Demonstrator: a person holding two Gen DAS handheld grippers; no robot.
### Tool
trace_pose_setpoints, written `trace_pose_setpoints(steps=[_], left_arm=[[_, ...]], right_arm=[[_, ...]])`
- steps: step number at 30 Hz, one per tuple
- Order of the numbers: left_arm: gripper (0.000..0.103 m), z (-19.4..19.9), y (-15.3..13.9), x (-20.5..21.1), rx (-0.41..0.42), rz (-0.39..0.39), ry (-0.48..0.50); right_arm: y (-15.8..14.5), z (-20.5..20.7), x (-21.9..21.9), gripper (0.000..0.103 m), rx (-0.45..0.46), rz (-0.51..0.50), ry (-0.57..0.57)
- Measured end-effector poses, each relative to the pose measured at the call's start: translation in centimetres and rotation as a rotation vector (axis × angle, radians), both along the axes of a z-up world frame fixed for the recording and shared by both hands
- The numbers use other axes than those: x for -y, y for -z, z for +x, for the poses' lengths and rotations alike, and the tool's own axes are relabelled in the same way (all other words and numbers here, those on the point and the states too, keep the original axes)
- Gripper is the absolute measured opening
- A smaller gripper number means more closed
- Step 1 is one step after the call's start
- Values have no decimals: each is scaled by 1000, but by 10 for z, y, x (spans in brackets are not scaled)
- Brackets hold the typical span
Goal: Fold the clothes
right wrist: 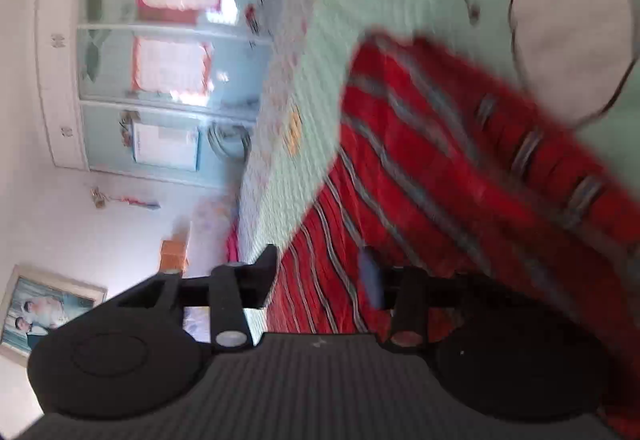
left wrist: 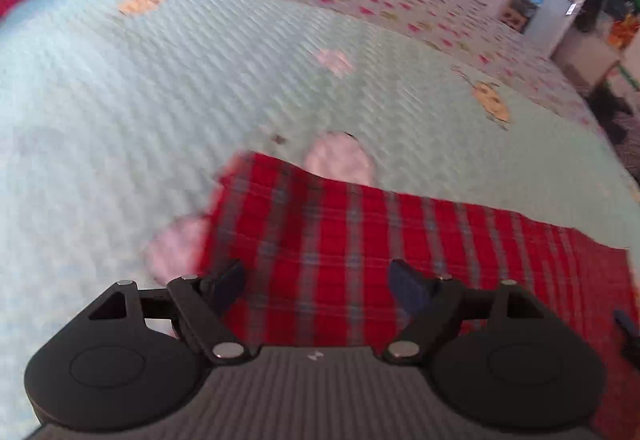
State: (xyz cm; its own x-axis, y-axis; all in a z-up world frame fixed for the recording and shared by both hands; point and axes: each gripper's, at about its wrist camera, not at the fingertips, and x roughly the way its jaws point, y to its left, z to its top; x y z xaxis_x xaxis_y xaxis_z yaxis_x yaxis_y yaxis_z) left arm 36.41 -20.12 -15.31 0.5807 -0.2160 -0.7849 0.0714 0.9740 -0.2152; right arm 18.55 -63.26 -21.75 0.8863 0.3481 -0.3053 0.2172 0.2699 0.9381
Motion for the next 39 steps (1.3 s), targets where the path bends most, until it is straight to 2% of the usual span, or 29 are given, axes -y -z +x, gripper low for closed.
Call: trace_pose_setpoints(steps=[1, 2, 7, 9, 11, 13, 15, 18, 20, 25, 35, 37, 39], left_arm=[[82, -4, -5, -8, 13, -2, -14], [82, -7, -10, -16, 26, -3, -28], [82, -21, -20, -59, 2, -93, -127], [82, -21, -14, -66, -37, -115, -120], [82, -18, -7, -71, -72, -142, -115], [82, -12, -2, -77, -94, -184, -108], [82, -5, 0, -83, -107, -233, -93], [82, 6, 5, -86, -131, -243, -39], [82, 12, 11, -85, -165, -228, -19], [83, 14, 16, -82, -154, -233, 33], [84, 22, 24, -84, -158, -295, 82], [88, 24, 26, -85, -165, -316, 82], [101, 26, 29, -84, -166, -346, 87]], right_arm=[[-12, -5, -4, 71, -5, -70, -16], [-24, -10, -10, 75, -4, -138, -44], [-73, -22, -95, 75, 52, -437, -325], [-86, -25, -140, 75, 78, -545, -441], [-103, -23, -189, 78, 117, -701, -572], [-116, -26, -245, 79, 192, -852, -724], [-125, -24, -295, 80, 283, -989, -848], [-122, -31, -349, 82, 372, -1156, -987], [-113, -54, -381, 82, 419, -1252, -1060], [-99, -63, -419, 82, 452, -1374, -1117], [-77, -70, -445, 82, 448, -1531, -1161], [-69, -75, -455, 86, 454, -1578, -1160], [-64, -80, -462, 92, 469, -1647, -1139]])
